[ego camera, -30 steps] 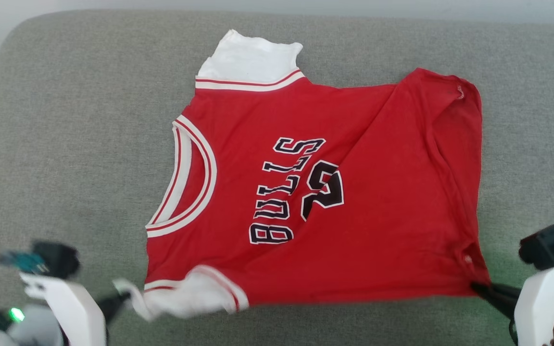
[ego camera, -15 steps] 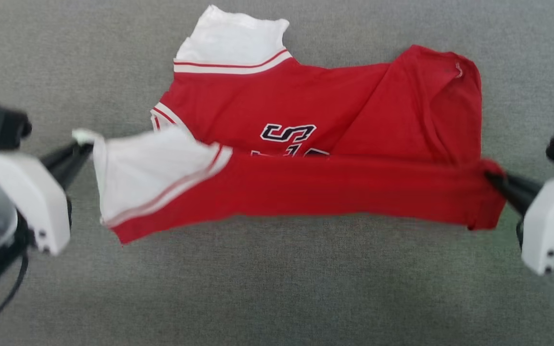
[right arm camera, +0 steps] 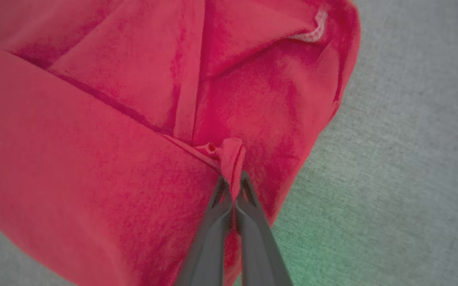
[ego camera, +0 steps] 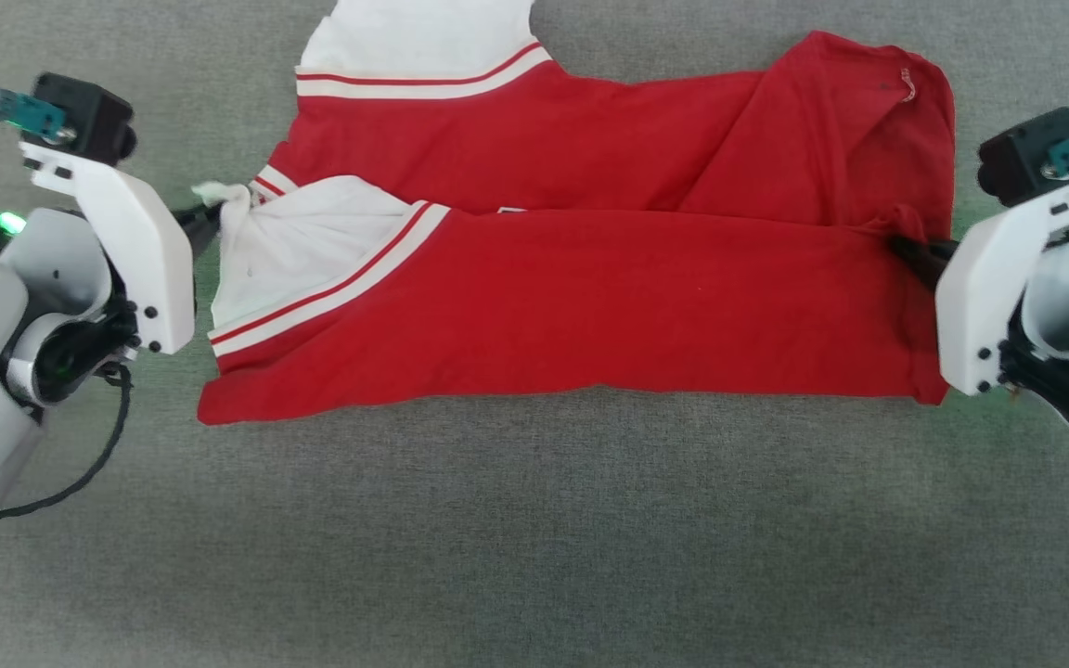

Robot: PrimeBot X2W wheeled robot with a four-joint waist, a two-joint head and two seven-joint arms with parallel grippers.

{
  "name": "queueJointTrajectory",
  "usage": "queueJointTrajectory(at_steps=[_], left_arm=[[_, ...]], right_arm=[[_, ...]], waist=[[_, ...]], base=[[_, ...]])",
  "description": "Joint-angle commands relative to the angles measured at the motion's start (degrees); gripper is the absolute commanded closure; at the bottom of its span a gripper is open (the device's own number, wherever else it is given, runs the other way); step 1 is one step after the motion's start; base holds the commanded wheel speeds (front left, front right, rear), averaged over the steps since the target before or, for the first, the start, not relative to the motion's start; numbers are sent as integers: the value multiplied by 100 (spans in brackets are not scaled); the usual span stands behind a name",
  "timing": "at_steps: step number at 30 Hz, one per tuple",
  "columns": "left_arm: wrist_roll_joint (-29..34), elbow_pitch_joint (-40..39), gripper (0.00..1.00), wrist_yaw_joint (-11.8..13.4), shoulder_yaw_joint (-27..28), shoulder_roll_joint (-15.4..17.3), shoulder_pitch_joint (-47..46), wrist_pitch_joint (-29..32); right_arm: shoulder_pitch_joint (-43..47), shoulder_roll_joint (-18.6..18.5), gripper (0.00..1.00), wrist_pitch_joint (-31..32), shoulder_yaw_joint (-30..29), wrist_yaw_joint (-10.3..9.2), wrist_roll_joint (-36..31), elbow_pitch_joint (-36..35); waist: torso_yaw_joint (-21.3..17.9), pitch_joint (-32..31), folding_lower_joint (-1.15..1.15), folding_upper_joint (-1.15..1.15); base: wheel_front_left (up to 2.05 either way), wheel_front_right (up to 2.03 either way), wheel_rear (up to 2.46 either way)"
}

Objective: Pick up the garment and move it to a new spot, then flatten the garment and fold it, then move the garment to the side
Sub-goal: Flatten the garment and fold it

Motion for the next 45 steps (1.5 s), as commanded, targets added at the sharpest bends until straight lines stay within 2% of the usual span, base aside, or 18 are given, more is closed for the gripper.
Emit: queueJointTrajectory(at_steps=[1, 6, 7, 8, 9, 10, 16, 20, 24, 30, 33, 36, 40, 45], left_arm=[[-56, 164, 100, -66, -20, -71, -91, 35], [-165, 1004, 100, -334, -159, -460, -261, 221], [-175, 1133, 100, -348, -176, -493, -275, 260], [-174, 1227, 78, -369, -194, -503, -300, 300], [-203, 1341, 7, -396, -185, -504, -347, 293], [-240, 1377, 0, -407, -170, -501, -353, 326], [-338, 1174, 0, -305, -86, -352, -238, 414], [-456, 632, 0, -53, -35, -74, 0, 546], [-661, -217, 0, 381, 10, 267, 398, 781], [-849, -1627, 0, 1271, -36, 732, 1035, 1143], [-914, -2051, 0, 1668, -50, 895, 1266, 1227], [-1002, -2249, 0, 1917, -54, 968, 1488, 1267], [-1198, -2125, 0, 2053, 41, 932, 1688, 1171], [-1344, -1677, 0, 2026, 62, 780, 1782, 1155]], right_arm=[[-106, 31, 100, -75, 37, -4, 40, 126], [-354, 99, 100, -259, 337, -4, 65, 673], [-377, 105, 80, -288, 370, -4, 67, 736], [-391, 95, 59, -334, 398, -4, 60, 771], [-398, 56, 0, -445, 405, -4, 41, 782], [-371, 37, 0, -495, 380, -4, 35, 781], [-124, 112, 0, -809, 69, -3, -18, 537], [211, 243, 0, -1092, -364, -4, -189, 134], [591, 582, 0, -1437, -922, -3, -475, -373], [1013, 1231, 0, -1880, -1564, -3, -1011, -1052], [1179, 1545, 0, -2104, -1738, -3, -1220, -1334], [1353, 1808, 0, -2275, -1879, -3, -1399, -1572], [1637, 2049, 0, -2338, -1989, -3, -1462, -1752], [2008, 2180, 0, -2090, -1957, -3, -1420, -1783]], waist=[[-27, 36, 0, 0], [-65, 65, 0, 0], [-67, 51, 0, 0], [-67, 29, 0, 0], [-59, -32, 0, 0], [-51, -68, 0, 0], [-6, -285, 0, 0], [41, -450, 0, 0], [42, -544, 0, 0], [-25, -575, 0, 0], [-117, -552, 0, 0], [-224, -502, 0, 0], [-381, -431, 0, 0], [-531, -340, 0, 0]], base=[[0, 0, 0], [0, 0, 0], [0, 0, 0], [0, 0, 0], [0, 0, 0], [0, 0, 0], [0, 0, 0], [0, 0, 0], [0, 0, 0], [0, 0, 0], [0, 0, 0], [0, 0, 0], [0, 0, 0], [0, 0, 0]])
